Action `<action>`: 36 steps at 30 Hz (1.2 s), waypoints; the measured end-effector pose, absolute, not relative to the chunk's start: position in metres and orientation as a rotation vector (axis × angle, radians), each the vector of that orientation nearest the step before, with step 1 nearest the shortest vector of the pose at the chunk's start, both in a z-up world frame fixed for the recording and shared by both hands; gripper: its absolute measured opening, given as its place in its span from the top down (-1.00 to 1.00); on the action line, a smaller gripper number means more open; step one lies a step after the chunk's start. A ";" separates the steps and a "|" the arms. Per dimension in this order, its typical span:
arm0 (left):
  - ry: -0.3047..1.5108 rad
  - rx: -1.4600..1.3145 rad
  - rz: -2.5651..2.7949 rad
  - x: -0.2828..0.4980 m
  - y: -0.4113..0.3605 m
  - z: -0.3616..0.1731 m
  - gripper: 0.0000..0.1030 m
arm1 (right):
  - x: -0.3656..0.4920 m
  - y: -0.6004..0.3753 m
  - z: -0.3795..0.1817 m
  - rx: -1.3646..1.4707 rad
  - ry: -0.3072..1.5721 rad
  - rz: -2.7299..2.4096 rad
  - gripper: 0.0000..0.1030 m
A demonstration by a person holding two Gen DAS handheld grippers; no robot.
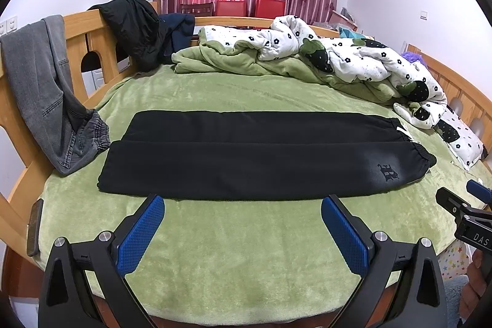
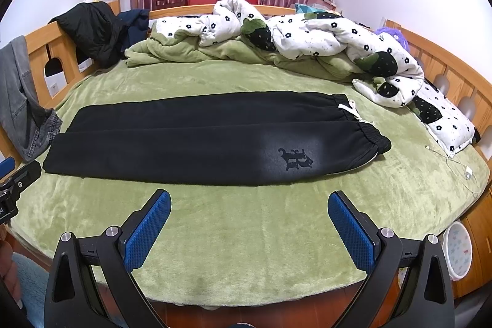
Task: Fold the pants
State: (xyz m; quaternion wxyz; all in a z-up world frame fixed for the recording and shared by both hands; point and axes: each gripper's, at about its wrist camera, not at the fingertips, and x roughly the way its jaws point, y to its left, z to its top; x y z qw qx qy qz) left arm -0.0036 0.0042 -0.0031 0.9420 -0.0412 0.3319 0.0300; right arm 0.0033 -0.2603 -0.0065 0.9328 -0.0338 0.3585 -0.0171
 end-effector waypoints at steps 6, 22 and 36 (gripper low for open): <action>0.677 -0.084 0.061 -0.004 0.004 -0.003 -0.99 | 0.003 -0.262 -0.009 -0.067 0.733 -0.035 -0.95; 0.678 -0.083 0.062 -0.003 0.003 -0.003 -0.99 | 0.001 -0.266 -0.004 -0.070 0.726 -0.033 -0.95; 0.677 -0.085 0.061 -0.004 0.003 -0.003 -0.99 | 0.002 -0.263 -0.002 -0.075 0.726 -0.037 -0.95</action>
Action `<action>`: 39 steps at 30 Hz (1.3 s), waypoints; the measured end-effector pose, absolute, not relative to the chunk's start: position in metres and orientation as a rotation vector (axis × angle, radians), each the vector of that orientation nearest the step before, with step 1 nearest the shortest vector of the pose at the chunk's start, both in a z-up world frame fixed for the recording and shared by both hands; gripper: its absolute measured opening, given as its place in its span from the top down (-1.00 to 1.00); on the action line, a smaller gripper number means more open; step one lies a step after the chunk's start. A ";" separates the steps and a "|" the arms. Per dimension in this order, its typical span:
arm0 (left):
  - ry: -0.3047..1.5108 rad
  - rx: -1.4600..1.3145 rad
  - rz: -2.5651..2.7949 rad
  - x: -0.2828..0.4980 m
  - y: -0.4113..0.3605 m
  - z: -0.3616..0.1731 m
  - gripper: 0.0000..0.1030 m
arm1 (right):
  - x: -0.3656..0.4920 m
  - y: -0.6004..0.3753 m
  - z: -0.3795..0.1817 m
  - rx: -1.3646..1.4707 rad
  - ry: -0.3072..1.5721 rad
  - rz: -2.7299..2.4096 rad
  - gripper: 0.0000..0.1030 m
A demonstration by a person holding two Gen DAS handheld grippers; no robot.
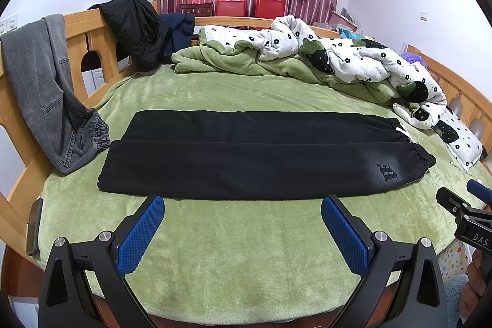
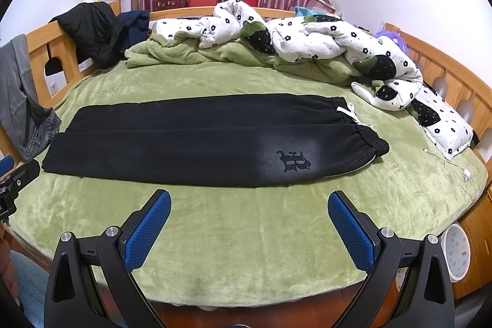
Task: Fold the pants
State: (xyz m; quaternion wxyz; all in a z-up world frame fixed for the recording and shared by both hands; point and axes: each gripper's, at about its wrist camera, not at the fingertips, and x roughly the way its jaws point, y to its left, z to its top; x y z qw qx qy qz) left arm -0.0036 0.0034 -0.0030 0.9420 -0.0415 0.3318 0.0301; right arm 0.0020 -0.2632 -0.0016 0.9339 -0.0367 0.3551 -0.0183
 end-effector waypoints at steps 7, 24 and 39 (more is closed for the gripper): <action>0.678 -0.085 0.061 -0.003 0.003 -0.002 -0.99 | 0.002 -0.264 -0.002 -0.076 0.726 -0.037 -0.95; 0.673 -0.097 0.040 -0.005 -0.008 -0.002 -0.99 | -0.005 -0.256 0.007 -0.083 0.736 -0.022 -0.95; 0.652 -0.137 0.046 0.036 0.054 0.016 -0.99 | 0.026 -0.292 0.057 -0.232 0.617 -0.029 -0.96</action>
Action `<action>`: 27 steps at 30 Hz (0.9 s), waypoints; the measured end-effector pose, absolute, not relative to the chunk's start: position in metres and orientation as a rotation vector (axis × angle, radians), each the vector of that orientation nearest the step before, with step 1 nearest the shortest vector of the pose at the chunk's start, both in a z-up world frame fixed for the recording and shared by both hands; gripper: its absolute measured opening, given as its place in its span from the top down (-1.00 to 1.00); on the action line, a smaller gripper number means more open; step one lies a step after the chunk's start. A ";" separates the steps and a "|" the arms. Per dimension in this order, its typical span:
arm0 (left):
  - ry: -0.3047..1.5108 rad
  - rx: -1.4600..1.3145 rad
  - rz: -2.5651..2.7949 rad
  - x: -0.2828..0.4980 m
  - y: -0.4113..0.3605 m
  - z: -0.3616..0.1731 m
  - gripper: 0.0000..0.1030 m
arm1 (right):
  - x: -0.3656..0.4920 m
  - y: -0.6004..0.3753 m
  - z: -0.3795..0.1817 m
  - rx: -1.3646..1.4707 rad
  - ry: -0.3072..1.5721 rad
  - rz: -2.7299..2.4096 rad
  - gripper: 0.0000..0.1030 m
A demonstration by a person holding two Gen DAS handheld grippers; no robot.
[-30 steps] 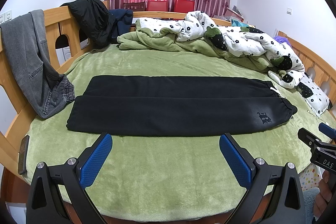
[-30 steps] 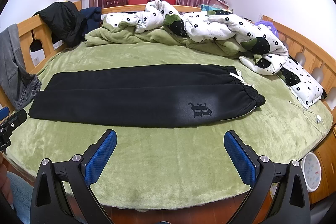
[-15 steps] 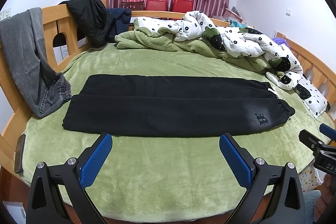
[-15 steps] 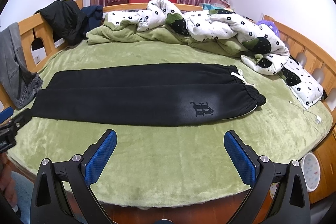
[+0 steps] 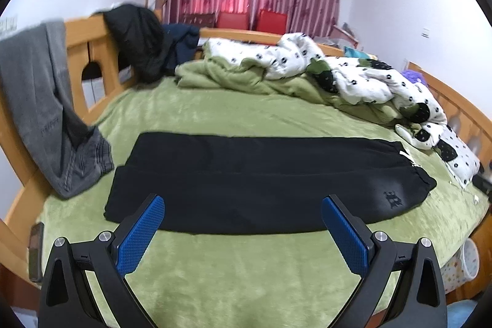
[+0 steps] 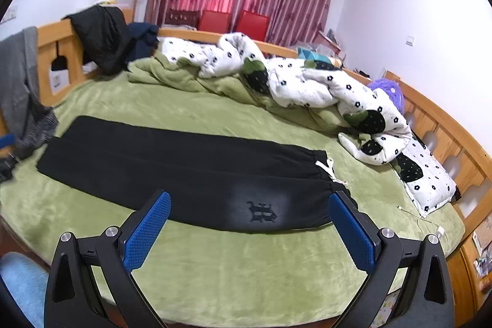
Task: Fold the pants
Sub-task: 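Move both grippers down to the edge of the black sweatpants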
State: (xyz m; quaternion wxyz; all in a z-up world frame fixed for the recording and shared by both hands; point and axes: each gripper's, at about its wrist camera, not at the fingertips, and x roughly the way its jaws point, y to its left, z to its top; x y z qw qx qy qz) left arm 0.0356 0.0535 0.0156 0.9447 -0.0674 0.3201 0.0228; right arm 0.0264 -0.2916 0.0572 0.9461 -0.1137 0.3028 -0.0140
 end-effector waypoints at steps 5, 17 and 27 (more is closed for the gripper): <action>0.734 -0.216 0.077 0.059 0.095 -0.036 -0.97 | 0.071 -0.330 -0.005 -0.103 0.770 0.025 -0.94; 0.848 -0.557 0.071 0.089 0.156 -0.166 -0.79 | 0.126 -0.434 -0.147 0.334 0.913 -0.046 -0.35; 0.768 -0.759 0.113 0.124 0.173 -0.203 -0.59 | 0.173 -0.469 -0.192 0.577 0.890 -0.051 -0.35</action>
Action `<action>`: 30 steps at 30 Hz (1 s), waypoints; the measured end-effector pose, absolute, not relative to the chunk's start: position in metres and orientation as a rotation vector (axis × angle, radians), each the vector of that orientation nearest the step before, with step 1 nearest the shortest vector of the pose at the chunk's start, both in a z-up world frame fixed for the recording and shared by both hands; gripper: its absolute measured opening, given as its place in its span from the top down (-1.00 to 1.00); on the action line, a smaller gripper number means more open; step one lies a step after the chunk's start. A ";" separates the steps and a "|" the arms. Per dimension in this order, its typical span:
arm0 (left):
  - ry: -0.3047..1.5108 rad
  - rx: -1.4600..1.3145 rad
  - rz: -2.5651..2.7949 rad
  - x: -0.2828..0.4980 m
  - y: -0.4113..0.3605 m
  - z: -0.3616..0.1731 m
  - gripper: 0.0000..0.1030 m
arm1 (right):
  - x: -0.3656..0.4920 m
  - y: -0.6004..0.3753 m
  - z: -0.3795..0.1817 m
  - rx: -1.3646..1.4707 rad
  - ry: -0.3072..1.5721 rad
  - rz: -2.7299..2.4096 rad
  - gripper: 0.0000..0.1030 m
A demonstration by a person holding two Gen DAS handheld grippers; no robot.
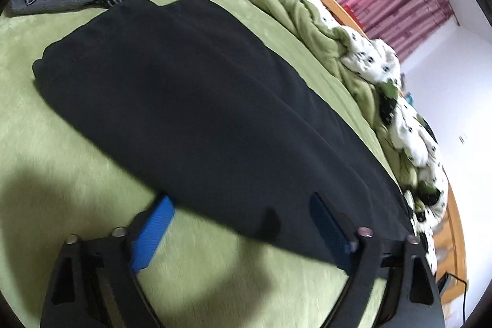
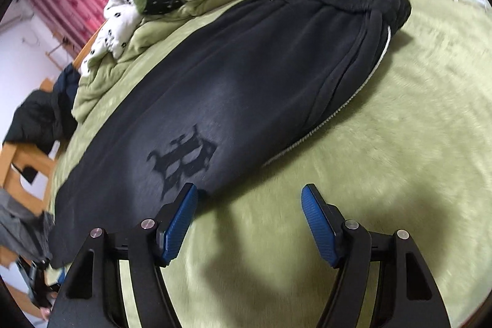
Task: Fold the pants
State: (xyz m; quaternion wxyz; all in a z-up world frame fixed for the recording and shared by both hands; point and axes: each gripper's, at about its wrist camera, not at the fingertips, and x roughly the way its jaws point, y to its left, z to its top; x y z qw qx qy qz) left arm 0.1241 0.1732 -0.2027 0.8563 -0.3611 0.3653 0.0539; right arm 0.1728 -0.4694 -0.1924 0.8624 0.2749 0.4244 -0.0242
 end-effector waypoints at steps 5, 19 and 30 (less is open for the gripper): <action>0.806 -0.801 0.166 0.138 0.185 -0.205 -0.13 | 0.201 -0.481 -0.194 0.621 0.849 -0.058 -0.06; 0.723 -0.697 0.123 0.164 0.204 -0.125 0.75 | 0.252 -0.472 -0.104 0.531 0.708 0.007 0.69; 0.671 -0.520 0.197 0.303 0.206 -0.119 0.75 | 0.398 -0.460 -0.101 0.423 0.728 0.004 0.69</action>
